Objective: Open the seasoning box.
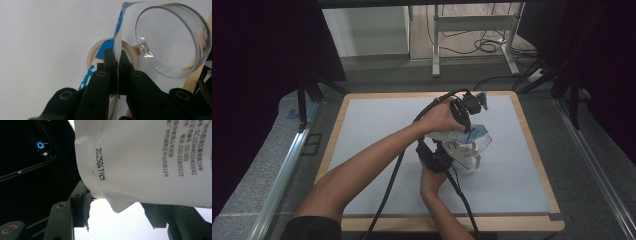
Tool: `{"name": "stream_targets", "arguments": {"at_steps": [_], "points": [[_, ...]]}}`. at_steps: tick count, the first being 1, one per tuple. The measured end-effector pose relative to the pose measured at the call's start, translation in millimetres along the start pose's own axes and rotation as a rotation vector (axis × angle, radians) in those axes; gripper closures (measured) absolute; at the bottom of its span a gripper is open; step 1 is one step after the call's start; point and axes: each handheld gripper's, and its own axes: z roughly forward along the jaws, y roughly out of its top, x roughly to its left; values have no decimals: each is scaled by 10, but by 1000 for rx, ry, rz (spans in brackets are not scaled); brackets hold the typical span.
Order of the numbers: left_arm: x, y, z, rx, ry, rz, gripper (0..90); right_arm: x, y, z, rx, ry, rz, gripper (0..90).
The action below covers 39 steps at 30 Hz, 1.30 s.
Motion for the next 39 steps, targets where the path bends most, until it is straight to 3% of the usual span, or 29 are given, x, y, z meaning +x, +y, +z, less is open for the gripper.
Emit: {"name": "stream_targets", "arguments": {"at_steps": [39], "points": [[5,-6,63,13,4,-2,900,-5,-45,30,-5,-18,-12,452]]}}
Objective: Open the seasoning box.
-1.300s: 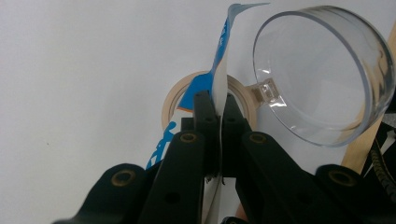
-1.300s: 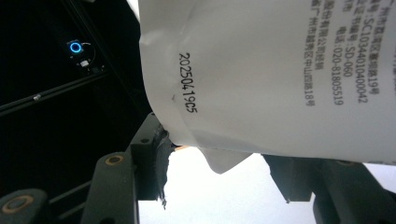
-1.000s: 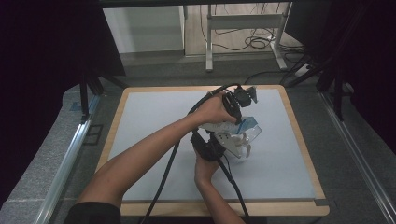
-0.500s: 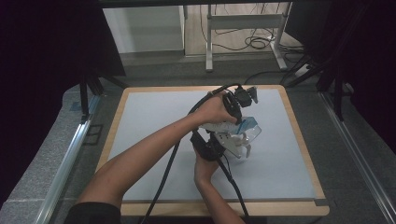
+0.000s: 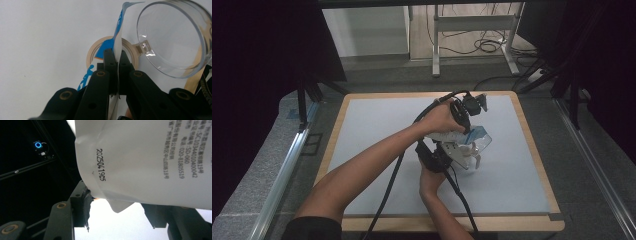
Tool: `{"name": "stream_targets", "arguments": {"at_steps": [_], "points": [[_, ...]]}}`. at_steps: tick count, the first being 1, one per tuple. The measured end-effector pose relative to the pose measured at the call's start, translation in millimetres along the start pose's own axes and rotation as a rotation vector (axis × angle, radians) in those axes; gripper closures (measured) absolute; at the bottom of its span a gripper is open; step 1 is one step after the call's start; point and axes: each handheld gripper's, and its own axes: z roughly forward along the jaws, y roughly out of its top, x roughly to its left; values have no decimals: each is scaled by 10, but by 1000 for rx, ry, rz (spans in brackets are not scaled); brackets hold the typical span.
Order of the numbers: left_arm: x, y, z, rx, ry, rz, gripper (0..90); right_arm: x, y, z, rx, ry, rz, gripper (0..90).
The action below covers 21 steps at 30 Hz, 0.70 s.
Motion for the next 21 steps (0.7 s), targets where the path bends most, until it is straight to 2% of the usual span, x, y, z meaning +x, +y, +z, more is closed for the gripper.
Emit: {"name": "stream_targets", "arguments": {"at_steps": [6,9,21], "points": [[0,10,19,5,2,2,900,-10,-13,-4,-5,-7,10,453],[-3,11,21,8,4,1,900,-9,-1,-4,-3,1,43,453],[9,-30,-5,-19,-8,-11,900,-22,-12,-18,9,7,1,451]]}}
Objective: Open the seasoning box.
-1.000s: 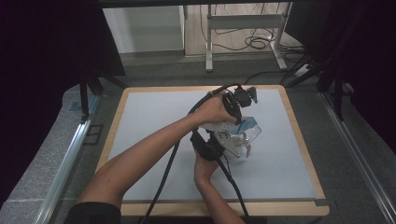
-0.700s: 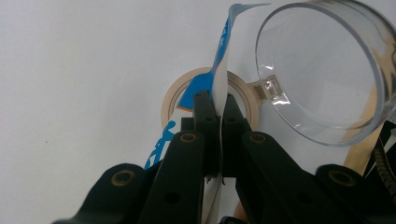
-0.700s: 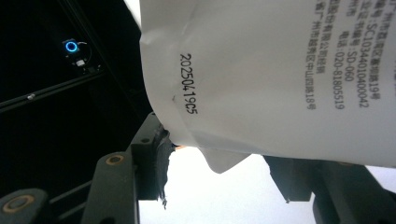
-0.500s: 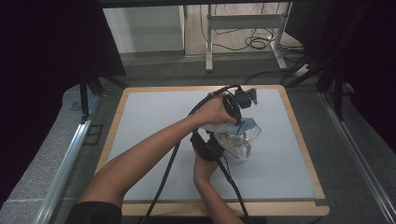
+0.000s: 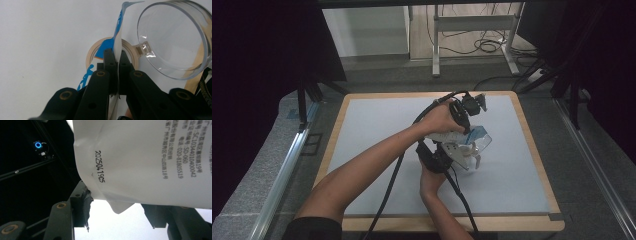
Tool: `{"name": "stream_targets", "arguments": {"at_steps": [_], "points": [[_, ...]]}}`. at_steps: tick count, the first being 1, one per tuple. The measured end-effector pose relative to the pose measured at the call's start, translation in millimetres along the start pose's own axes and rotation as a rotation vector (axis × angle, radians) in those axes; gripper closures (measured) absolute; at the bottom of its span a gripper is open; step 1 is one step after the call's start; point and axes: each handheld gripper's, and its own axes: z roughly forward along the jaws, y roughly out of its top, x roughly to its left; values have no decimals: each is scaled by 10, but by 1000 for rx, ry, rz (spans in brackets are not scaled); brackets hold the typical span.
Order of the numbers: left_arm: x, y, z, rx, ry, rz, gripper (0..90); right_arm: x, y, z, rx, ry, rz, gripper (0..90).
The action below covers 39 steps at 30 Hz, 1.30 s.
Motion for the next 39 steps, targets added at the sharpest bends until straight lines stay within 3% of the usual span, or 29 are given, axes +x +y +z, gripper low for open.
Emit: {"name": "stream_targets", "arguments": {"at_steps": [9,15,22,31,39], "points": [[26,-42,-32,-23,-12,-9,900,-16,-26,-5,14,6,-34,448],[36,-87,-54,-49,-26,-24,899,-52,-45,-43,33,11,-83,447],[45,-118,-53,-52,-33,-22,899,-58,-73,-65,48,14,-90,446],[4,-91,-24,-41,-29,-12,900,-60,-55,-70,38,12,-76,445],[-15,-47,-50,-29,-12,-1,899,-12,33,-19,25,14,-27,445]]}}
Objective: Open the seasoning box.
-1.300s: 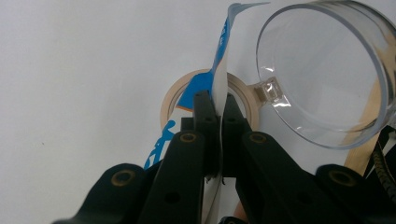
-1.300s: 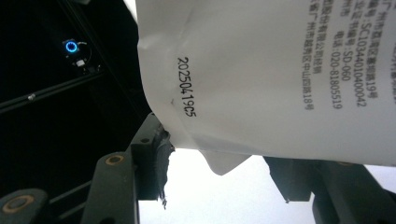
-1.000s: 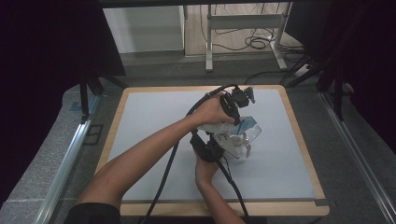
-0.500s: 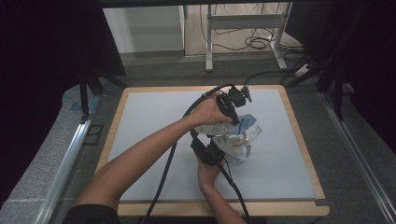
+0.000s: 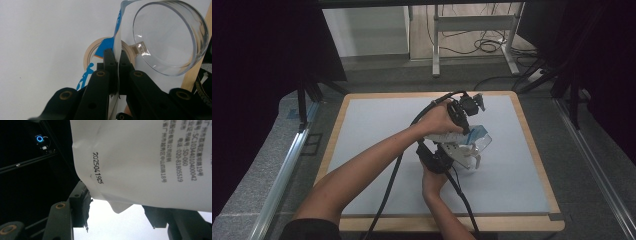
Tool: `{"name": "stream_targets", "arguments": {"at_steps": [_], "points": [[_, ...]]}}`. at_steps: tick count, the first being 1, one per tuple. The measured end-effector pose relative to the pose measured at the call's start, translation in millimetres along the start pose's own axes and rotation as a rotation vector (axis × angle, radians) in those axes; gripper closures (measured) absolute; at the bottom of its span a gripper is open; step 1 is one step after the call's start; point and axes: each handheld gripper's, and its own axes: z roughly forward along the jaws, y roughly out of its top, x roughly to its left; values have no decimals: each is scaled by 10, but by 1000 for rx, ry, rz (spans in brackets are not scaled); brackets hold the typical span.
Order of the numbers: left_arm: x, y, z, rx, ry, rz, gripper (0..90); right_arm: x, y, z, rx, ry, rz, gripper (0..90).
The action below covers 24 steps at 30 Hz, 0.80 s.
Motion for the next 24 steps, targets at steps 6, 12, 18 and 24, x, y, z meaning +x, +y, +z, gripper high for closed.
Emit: {"name": "stream_targets", "arguments": {"at_steps": [6,12,18,24], "points": [[-8,-11,44,9,10,0,898,0,-4,5,7,-1,10,444],[17,-49,30,-6,2,-7,898,5,-35,5,10,4,1,444],[103,-166,-60,-89,-22,-48,898,-19,-82,-33,26,12,-44,437],[114,-269,-53,-103,-39,-62,897,-30,-148,-80,70,24,-89,432]]}}
